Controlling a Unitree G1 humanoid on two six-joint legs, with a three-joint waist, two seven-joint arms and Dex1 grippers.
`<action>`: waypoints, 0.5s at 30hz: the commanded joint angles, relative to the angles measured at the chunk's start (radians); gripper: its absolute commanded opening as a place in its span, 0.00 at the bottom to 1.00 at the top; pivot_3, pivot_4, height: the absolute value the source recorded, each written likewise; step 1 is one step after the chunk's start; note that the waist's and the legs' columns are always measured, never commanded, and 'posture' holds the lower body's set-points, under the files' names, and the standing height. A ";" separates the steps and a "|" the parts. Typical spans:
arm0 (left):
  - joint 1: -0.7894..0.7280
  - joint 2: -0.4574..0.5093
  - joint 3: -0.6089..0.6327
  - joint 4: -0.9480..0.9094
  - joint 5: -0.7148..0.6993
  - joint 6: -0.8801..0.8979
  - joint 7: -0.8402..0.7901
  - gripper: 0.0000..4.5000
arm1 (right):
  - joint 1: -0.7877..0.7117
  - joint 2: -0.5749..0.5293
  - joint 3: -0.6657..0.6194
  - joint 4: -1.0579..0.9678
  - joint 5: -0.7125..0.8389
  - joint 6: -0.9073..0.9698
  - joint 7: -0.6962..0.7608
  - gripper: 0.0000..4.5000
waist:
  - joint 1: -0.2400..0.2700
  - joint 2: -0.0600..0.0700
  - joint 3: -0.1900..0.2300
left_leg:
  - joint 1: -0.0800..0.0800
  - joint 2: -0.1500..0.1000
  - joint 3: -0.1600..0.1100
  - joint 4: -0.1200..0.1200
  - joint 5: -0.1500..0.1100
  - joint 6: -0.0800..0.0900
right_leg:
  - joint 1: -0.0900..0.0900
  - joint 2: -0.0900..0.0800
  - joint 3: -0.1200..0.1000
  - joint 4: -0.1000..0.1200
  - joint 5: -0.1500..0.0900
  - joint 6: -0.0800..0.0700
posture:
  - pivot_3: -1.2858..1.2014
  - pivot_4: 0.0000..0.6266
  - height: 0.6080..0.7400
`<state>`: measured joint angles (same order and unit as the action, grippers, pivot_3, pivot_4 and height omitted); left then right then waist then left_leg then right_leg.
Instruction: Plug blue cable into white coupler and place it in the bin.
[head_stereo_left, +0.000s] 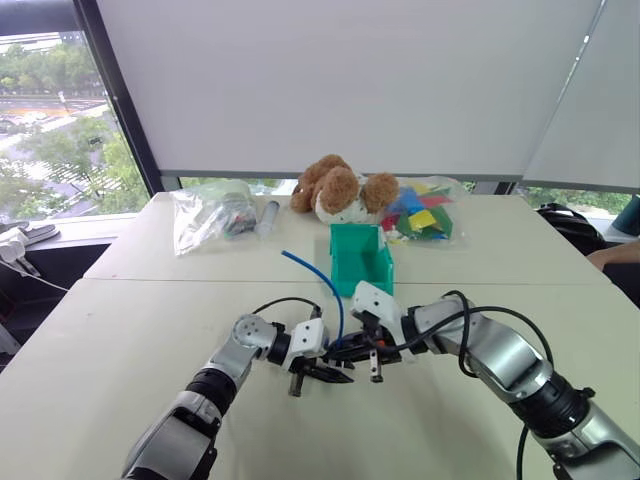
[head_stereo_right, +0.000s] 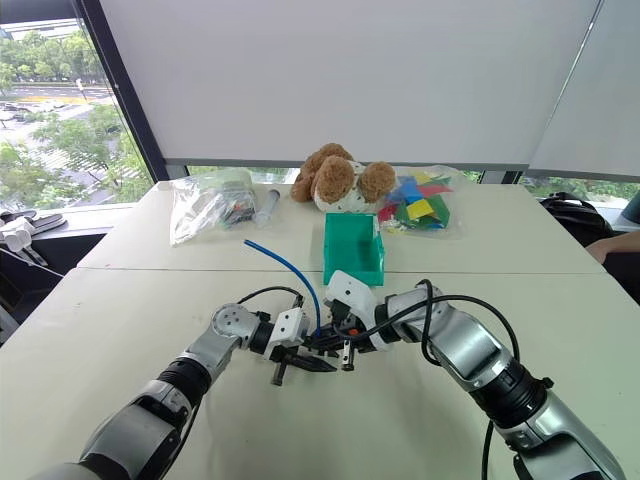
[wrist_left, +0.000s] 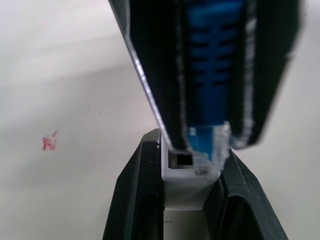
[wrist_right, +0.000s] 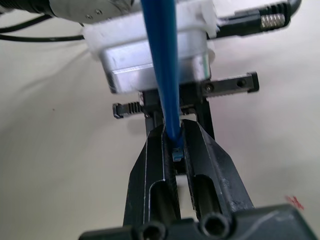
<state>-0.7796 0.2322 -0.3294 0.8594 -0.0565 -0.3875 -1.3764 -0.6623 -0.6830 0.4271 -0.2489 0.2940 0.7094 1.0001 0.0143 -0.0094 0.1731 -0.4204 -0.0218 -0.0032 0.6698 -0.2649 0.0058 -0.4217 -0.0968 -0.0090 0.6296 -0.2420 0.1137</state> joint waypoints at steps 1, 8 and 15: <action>0.006 -0.001 -0.004 0.024 0.038 0.004 0.027 0.09 | -0.005 -0.005 -0.005 -0.001 -0.028 -0.024 0.018 0.00 | 0.000 0.000 0.000 | 0.001 0.000 0.000 0.000 0.000 0.000 | 0.001 0.000 0.000 0.000 0.000 0.000 | 0.52 0.24 1.00; 0.007 -0.004 -0.004 0.023 0.038 0.006 0.028 0.09 | -0.011 -0.012 0.011 0.013 -0.076 -0.042 0.051 0.00 | 0.000 0.000 0.000 | 0.003 0.000 0.000 0.000 0.000 0.000 | 0.003 0.000 0.000 0.000 0.000 0.000 | 0.52 0.24 1.00; 0.009 -0.004 -0.003 0.018 0.039 0.008 0.031 0.09 | -0.021 0.003 0.038 0.036 -0.122 -0.070 0.071 0.00 | 0.000 0.000 0.000 | 0.004 0.000 0.000 0.000 0.000 0.000 | 0.004 0.000 0.000 0.000 0.000 0.000 | 0.52 0.24 1.00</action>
<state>-0.7795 0.2295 -0.3286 0.8614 -0.0523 -0.3834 -1.3716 -0.6723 -0.6818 0.4549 -0.2187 0.1952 0.6473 1.0625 0.0144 -0.0095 0.1730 -0.4164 -0.0219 -0.0035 0.6697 -0.2649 0.0058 -0.4174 -0.0967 -0.0090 0.6295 -0.2421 0.1137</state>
